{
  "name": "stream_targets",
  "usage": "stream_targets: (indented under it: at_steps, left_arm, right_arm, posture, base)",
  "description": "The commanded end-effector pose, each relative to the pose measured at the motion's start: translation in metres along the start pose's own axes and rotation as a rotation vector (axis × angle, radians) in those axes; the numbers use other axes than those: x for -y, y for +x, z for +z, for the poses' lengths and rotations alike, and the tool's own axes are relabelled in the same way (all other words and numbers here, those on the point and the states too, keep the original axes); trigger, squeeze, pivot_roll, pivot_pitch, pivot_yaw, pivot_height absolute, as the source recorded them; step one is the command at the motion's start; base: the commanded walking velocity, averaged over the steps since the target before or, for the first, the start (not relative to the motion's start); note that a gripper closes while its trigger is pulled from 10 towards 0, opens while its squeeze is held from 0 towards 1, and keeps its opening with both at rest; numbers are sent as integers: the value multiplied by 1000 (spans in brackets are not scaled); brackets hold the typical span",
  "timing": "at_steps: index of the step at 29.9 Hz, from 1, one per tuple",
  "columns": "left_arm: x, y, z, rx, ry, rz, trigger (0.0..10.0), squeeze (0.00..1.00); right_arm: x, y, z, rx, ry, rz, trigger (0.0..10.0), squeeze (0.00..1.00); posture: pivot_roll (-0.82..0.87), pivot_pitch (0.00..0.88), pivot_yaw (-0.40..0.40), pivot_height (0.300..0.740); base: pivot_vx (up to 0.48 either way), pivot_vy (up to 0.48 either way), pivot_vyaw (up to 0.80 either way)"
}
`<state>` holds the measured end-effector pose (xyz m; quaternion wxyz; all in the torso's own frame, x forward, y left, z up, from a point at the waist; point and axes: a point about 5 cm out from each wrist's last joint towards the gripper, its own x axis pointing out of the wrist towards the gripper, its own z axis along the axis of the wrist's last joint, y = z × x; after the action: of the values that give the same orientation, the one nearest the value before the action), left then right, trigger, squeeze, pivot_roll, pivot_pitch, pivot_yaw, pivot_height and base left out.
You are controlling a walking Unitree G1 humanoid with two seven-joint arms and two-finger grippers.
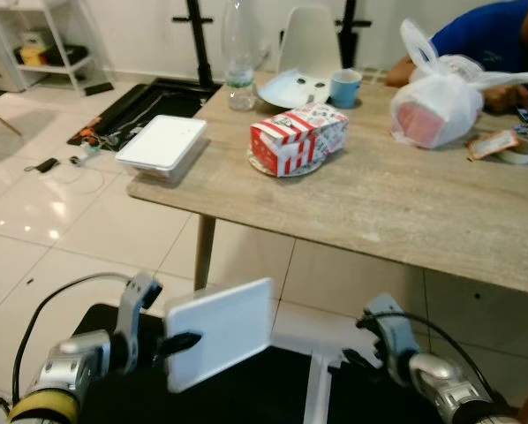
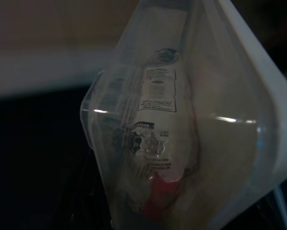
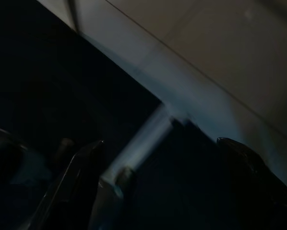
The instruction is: Restocking fridge
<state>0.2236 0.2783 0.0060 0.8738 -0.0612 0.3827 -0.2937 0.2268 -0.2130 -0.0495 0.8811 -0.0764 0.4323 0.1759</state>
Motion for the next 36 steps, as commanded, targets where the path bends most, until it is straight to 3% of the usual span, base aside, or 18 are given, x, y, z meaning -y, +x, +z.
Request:
stream_targets:
  at_steps: [1,6,7,8,9,10,11,12,13,15,16,18,21,26,29,33,36]
  left_arm:
    - [-1,4,-3,11,-14,43,0,0]
    - [-6,12,-29,-7,-158,231,0,0]
    - [-6,13,-33,-8,-184,255,3255,0]
    - [-6,13,-35,-8,-200,268,3255,0]
    - [-6,14,-38,-12,-211,288,7098,0]
    - [-6,14,-40,-15,-218,302,7098,0]
    - [-7,14,-45,-24,-233,344,10000,0]
    - [-7,14,-45,-24,-233,344,10000,0]
    - [-8,13,-55,-22,-306,428,10000,0]
    - [-8,11,-61,-22,-345,472,10000,0]
    - [-7,8,-74,-41,-400,535,10000,0]
    - [-7,6,-79,-48,-423,558,10000,0]
    - [-1,4,-99,-59,-519,629,10000,0]
    - [7,3,-118,-76,-608,689,10000,0]
    - [21,5,-140,-107,-687,734,10000,0]
    - [38,10,-158,-148,-720,742,10000,0]
    - [41,10,-162,-161,-725,746,10000,0]
  right_arm:
    - [-1,1,-6,-9,35,-27,10000,0]
    - [-2,-3,-32,-85,79,-115,10000,0]
    - [-2,-4,-36,-90,100,-126,10000,0]
    - [-2,-4,-38,-93,115,-133,10000,0]
    - [-2,-5,-41,-97,136,-147,10000,0]
    - [-3,-5,-44,-100,149,-156,10000,0]
    - [-3,-6,-49,-112,170,-175,10000,0]
    - [-3,-6,-49,-112,170,-175,10000,0]
    - [-5,-9,-60,-134,230,-211,10000,0]
    - [-6,-10,-66,-144,265,-230,10000,0]
    - [-9,-13,-79,-176,317,-253,10000,0]
    - [-10,-14,-84,-190,337,-263,10000,0]
    - [-18,-18,-99,-228,400,-276,10000,0]
    - [-24,-19,-107,-251,416,-276,10000,0]
    - [-28,-21,-113,-269,417,-278,10000,0]
    - [-27,-23,-117,-292,392,-277,10000,0]
    - [-25,-24,-118,-294,394,-281,10000,0]
  posture:
    - [-63,0,10,740]
    - [-71,0,26,740]
    - [-73,0,33,740]
    - [-73,0,33,740]
    - [-72,0,41,740]
    - [-72,0,45,740]
    - [-66,0,52,740]
    - [-66,0,52,740]
    - [-57,0,55,740]
    - [-55,0,58,740]
    - [-59,0,70,740]
    - [-59,0,70,740]
    - [-55,0,82,740]
    - [-60,0,87,740]
    - [-59,0,80,740]
    - [-61,0,48,740]
    - [-62,0,41,740]
  base:
    - [0,0,0]
    - [0,0,0]
    - [0,0,0]
    - [0,0,0]
    - [0,0,0]
    - [0,0,0]
    - [0,0,0]
    - [0,0,0]
    - [0,0,0]
    - [0,0,0]
    - [0,0,0]
    - [0,0,0]
    - [0,0,0]
    - [0,0,0]
    - [0,0,0]
    - [0,0,0]
    - [0,0,0]
